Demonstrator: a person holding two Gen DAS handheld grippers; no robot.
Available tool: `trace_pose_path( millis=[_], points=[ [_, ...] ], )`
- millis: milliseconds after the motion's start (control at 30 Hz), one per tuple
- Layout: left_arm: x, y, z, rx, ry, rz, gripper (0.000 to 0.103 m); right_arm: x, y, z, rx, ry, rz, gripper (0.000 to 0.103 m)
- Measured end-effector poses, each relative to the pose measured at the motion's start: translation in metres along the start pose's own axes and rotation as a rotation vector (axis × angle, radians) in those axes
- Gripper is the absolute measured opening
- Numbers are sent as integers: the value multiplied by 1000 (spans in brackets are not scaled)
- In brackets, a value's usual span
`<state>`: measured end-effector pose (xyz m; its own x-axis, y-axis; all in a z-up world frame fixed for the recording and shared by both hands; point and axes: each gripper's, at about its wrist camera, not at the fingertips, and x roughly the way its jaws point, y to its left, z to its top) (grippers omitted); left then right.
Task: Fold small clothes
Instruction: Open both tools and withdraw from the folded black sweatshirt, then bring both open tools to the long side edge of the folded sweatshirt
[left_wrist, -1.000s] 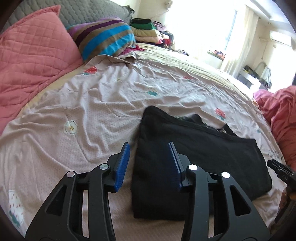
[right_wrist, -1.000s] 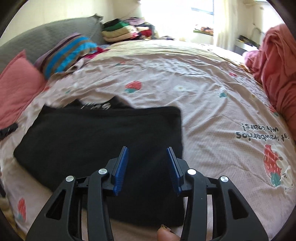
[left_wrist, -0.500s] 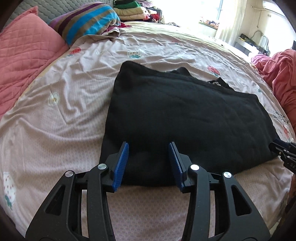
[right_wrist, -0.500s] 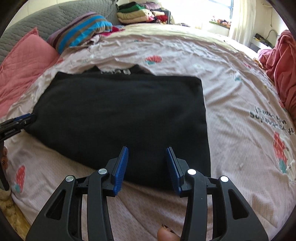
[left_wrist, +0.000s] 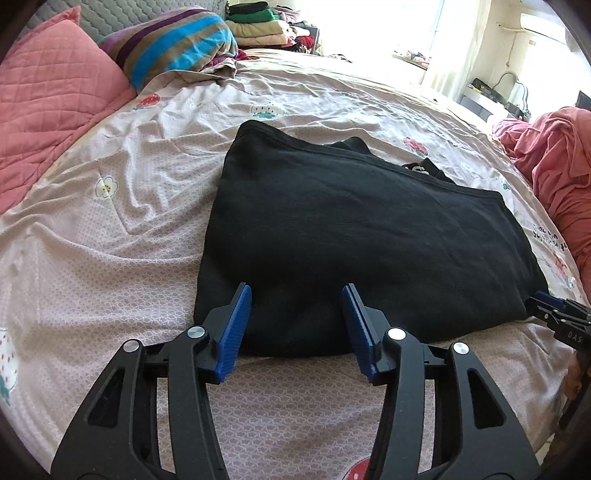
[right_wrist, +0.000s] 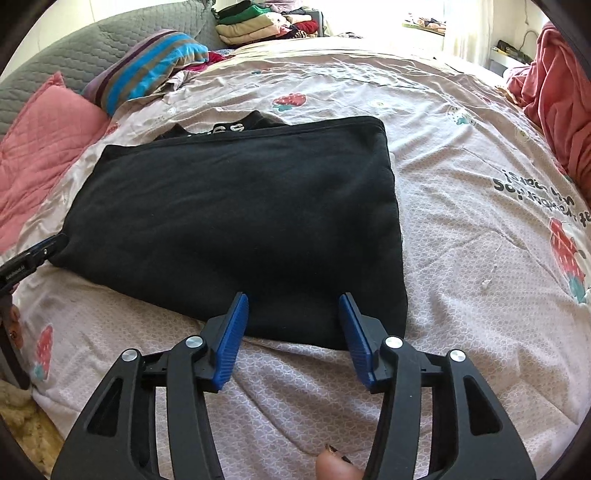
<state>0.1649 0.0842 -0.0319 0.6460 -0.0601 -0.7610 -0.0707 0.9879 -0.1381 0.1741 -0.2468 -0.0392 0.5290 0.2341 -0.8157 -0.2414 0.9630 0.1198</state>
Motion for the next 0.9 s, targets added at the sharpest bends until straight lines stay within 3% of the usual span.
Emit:
trace_pose_path(
  millis=[400, 467, 633, 700, 767, 900],
  points=[
    [-5, -6, 0, 26, -11, -9, 60, -18, 3, 2, 11, -59, 21, 84],
    [-6, -8, -1, 32, -14, -7, 62, -21, 3, 3, 14, -67, 19, 95],
    [-9, -11, 0, 42, -28, -15, 76, -27, 5, 5, 3, -84, 7, 98],
    [-11, -11, 0, 45, -39, -7, 88, -29, 6, 5, 5, -92, 10, 98],
    [-14, -9, 0, 38, -49, -8, 93, -30, 7, 6, 6, -97, 12, 98],
    [-17, 1, 3, -6, -65, -23, 93, -33, 13, 6, -3, -106, 24, 98]
  ],
)
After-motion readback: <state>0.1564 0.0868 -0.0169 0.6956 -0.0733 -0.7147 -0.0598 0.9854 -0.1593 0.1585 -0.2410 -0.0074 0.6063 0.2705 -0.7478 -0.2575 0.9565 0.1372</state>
